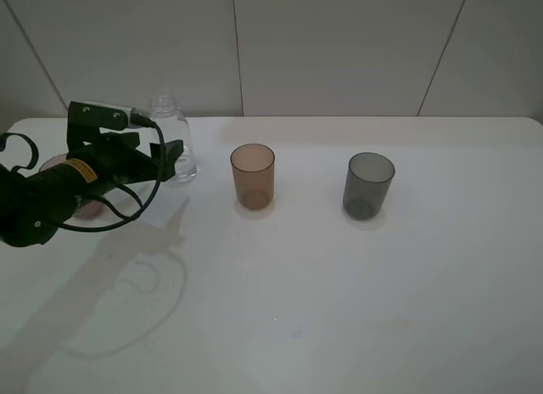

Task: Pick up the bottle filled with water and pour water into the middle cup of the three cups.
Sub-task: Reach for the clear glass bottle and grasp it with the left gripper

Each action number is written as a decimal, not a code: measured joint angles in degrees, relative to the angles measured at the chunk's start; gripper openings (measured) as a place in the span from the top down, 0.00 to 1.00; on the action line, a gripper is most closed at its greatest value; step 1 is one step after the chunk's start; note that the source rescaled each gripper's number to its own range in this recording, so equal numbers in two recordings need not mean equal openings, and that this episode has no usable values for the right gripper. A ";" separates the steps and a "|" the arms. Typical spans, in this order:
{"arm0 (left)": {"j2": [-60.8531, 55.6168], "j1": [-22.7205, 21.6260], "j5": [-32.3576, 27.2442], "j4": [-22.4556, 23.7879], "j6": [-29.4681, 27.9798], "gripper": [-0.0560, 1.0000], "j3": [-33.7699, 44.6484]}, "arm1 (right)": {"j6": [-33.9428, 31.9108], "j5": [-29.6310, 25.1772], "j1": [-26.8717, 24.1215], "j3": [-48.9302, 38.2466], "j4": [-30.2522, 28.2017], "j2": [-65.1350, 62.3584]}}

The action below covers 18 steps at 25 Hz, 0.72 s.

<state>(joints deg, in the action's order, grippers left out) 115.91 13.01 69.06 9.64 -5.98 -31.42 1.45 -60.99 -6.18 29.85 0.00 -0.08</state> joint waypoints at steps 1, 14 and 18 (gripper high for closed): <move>0.33 0.00 0.12 0.00 0.00 0.00 -0.49 | 0.00 0.00 0.00 0.00 0.00 0.00; 7.39 0.00 0.17 2.14 0.00 0.00 -6.47 | 0.00 0.00 0.00 0.00 0.00 0.00; 8.88 0.00 0.17 3.69 0.53 0.00 -7.58 | 0.00 0.00 0.00 0.00 0.00 0.00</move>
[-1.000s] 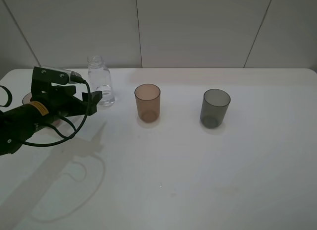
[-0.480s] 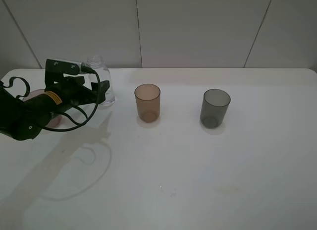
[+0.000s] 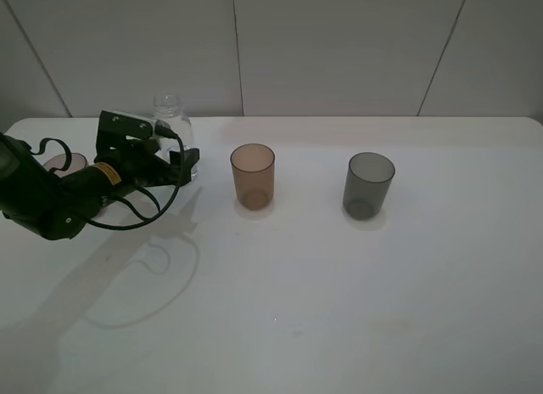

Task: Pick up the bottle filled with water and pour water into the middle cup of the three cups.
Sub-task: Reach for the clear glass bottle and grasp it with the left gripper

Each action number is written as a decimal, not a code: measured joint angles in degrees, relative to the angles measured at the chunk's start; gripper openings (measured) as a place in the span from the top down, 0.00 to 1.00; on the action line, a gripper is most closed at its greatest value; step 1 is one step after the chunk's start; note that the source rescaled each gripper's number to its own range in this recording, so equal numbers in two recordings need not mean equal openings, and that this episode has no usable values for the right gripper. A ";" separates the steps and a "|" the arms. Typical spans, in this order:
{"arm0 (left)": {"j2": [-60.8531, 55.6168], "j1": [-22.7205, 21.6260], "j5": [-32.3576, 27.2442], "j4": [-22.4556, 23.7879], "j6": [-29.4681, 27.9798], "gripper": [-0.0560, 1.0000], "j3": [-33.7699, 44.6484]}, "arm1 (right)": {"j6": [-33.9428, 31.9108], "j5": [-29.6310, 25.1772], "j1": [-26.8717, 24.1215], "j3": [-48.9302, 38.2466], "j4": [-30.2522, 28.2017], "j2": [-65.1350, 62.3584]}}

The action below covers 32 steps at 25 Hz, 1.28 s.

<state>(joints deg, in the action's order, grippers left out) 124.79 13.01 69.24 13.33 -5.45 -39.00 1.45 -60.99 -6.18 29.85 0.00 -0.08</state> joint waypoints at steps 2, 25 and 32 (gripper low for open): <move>0.05 0.00 0.00 0.06 0.15 0.00 -0.37 | 0.00 0.00 0.00 0.00 0.00 0.00; 1.27 0.00 0.12 -1.13 0.38 0.00 -5.01 | 0.00 0.00 0.00 0.00 0.00 0.00; 3.44 0.00 0.33 -1.13 0.01 0.00 -5.80 | 0.00 0.00 0.00 0.00 0.00 0.00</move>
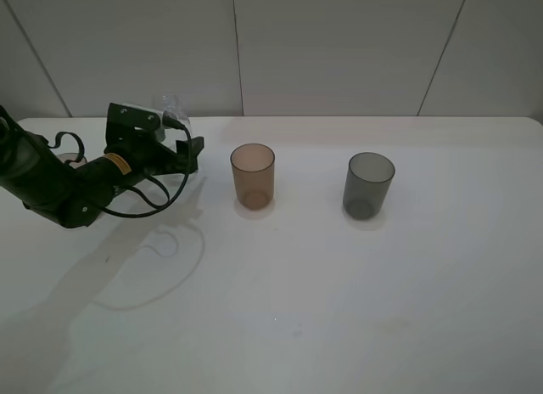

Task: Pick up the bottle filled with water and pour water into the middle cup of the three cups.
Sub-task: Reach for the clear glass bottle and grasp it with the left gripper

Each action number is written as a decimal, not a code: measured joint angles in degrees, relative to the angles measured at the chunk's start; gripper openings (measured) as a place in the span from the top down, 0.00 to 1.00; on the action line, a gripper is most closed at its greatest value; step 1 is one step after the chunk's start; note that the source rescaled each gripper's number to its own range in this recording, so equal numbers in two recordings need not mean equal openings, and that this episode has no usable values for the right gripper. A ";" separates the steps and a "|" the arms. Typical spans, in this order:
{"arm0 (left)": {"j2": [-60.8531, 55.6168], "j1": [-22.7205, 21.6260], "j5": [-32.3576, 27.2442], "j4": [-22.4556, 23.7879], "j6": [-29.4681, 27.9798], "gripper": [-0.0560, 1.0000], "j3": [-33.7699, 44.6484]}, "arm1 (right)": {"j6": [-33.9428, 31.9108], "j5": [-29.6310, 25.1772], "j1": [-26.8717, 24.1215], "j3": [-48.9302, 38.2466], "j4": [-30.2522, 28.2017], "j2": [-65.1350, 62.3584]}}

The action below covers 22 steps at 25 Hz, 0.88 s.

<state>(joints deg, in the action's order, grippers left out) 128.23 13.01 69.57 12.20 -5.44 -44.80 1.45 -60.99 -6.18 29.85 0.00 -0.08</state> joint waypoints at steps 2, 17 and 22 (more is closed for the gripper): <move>0.91 0.00 -0.08 0.00 -0.14 0.00 -0.32 | 0.00 0.00 0.00 0.00 0.00 0.00; 1.77 -0.66 -0.03 0.54 -2.70 0.01 -2.70 | 0.00 0.00 0.00 0.00 0.00 0.00; 1.77 -0.66 -0.03 1.16 -2.70 0.01 -3.05 | 0.00 0.00 0.00 0.00 0.00 0.00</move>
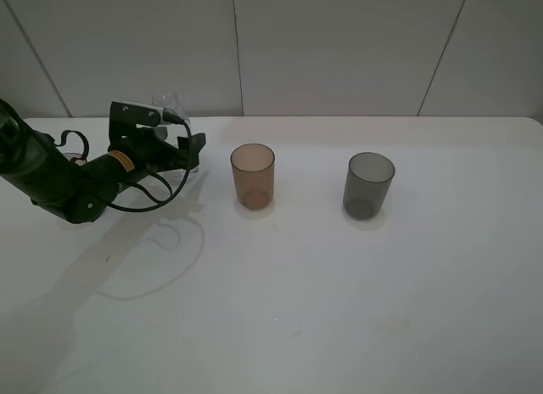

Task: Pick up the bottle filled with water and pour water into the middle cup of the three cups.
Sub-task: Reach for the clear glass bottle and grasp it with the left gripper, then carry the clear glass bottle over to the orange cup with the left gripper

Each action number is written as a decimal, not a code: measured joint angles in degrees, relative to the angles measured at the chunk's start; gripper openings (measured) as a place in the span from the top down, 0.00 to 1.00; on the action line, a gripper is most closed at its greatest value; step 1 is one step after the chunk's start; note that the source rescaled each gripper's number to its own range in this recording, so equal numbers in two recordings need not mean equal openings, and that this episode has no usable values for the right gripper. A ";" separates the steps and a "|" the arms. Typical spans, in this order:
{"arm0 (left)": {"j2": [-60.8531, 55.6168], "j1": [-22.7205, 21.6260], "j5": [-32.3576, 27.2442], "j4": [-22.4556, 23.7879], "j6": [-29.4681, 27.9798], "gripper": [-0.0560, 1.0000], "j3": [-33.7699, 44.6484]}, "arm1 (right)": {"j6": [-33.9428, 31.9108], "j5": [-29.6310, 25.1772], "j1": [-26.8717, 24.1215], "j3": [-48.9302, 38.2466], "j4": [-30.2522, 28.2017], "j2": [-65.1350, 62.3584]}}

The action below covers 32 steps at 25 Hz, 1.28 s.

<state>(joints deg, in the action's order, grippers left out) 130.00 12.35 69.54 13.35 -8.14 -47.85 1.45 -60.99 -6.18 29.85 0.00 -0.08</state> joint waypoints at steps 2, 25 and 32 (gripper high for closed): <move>0.00 0.00 0.00 0.63 0.00 0.05 -0.12 | 0.00 0.00 0.00 0.00 0.00 0.00; 0.00 -0.07 -0.03 1.13 0.49 0.93 -0.12 | 0.00 0.00 0.00 0.00 0.00 0.00; -1.58 -0.07 -1.37 2.91 0.49 0.93 -0.07 | 0.00 0.00 0.00 0.00 0.00 0.00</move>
<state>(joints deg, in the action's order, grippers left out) 128.42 12.29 68.16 16.26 -7.65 -47.92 1.45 -60.99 -6.18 29.85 0.00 -0.08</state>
